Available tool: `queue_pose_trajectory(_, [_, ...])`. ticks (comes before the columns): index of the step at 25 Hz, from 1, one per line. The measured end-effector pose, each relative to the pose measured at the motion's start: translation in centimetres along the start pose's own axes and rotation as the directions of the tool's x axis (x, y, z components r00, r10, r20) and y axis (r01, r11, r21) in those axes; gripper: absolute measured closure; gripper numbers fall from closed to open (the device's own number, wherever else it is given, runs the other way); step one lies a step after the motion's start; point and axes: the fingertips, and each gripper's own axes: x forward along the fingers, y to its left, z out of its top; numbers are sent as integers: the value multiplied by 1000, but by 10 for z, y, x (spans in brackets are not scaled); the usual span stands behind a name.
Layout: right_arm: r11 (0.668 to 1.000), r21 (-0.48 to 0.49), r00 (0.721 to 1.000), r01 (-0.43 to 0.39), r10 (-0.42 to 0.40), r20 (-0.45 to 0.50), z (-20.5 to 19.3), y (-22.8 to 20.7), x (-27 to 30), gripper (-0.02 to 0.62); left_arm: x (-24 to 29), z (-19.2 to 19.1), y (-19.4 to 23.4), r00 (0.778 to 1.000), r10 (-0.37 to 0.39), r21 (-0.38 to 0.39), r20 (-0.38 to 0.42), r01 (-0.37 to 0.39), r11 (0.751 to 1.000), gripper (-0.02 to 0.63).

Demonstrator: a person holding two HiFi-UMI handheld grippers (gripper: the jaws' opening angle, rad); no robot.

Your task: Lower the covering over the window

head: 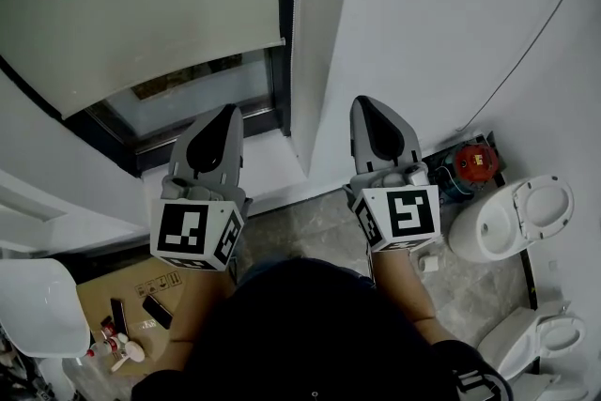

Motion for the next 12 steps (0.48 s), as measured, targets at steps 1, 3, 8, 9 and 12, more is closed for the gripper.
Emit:
queue_pose_trajectory(1, [1000, -3, 1000, -2, 2, -1, 2, 0, 0, 583, -1, 0, 0, 1000, 3, -1, -1, -3, 1000, 595])
queue_pose_trajectory(3, [1000, -1, 1000, -6, 6, -2, 3, -1, -1, 583, -3, 2, -1, 1000, 8, -1, -1, -8, 1000, 595])
queue_pose_trajectory(8, [1000, 17, 1000, -12, 12, 0, -5, -2, -3, 583, -5, 2, -9, 1000, 3, 6, 6, -3, 1000, 595])
queue_pose_trajectory(9, [1000, 17, 1000, -17, 17, -2, -6, -1, -3, 583, -5, 2, -10, 1000, 2, 7, 8, -2, 1000, 595])
queue_pose_trajectory(12, [999, 21, 1000, -30, 30, -1, -9, 2, -4, 583, -5, 1, -12, 1000, 5, 4, 13, -5, 1000, 595])
